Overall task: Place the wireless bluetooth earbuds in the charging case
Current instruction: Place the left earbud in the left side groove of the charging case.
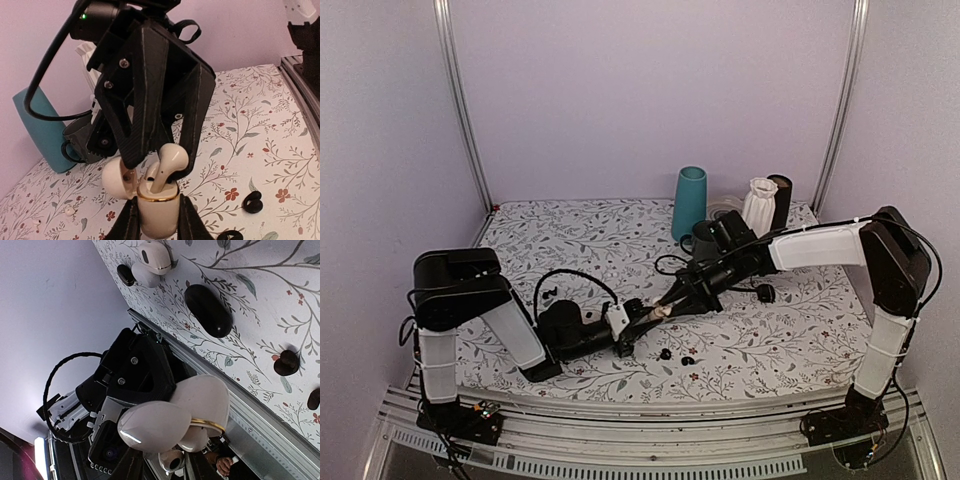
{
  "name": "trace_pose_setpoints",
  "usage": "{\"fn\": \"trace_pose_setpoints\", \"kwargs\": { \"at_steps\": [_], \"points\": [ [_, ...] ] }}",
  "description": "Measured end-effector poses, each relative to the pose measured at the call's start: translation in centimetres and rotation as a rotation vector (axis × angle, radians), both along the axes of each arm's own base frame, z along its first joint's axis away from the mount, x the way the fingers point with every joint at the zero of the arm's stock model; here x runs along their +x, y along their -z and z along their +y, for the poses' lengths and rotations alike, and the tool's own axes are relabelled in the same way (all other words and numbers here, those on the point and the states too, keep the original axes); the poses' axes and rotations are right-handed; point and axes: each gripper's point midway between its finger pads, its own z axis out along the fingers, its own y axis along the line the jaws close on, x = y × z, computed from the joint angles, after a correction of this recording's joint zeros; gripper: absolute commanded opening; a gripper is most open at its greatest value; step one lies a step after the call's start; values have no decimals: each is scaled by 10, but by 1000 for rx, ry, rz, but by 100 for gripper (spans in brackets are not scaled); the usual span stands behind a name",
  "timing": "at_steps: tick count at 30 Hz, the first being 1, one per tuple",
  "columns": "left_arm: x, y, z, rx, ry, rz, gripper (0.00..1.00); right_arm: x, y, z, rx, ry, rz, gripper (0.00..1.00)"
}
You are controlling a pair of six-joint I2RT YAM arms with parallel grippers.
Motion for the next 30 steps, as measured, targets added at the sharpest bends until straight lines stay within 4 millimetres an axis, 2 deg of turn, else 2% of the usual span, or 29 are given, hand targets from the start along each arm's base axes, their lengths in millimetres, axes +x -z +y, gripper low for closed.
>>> {"fn": "trace_pose_setpoints", "kwargs": {
  "at_steps": [9, 16, 30],
  "points": [
    [10, 4, -2, -47, -46, 93, 0, 15, 2, -4, -28, 54, -29, 28],
    [15, -6, -9, -118, -54, 155, 0, 34, -13, 0, -24, 72, -131, 28],
    [21, -11, -12, -204, -68, 272, 0, 50, -18, -5, -105, 66, -290, 28]
  ]
}}
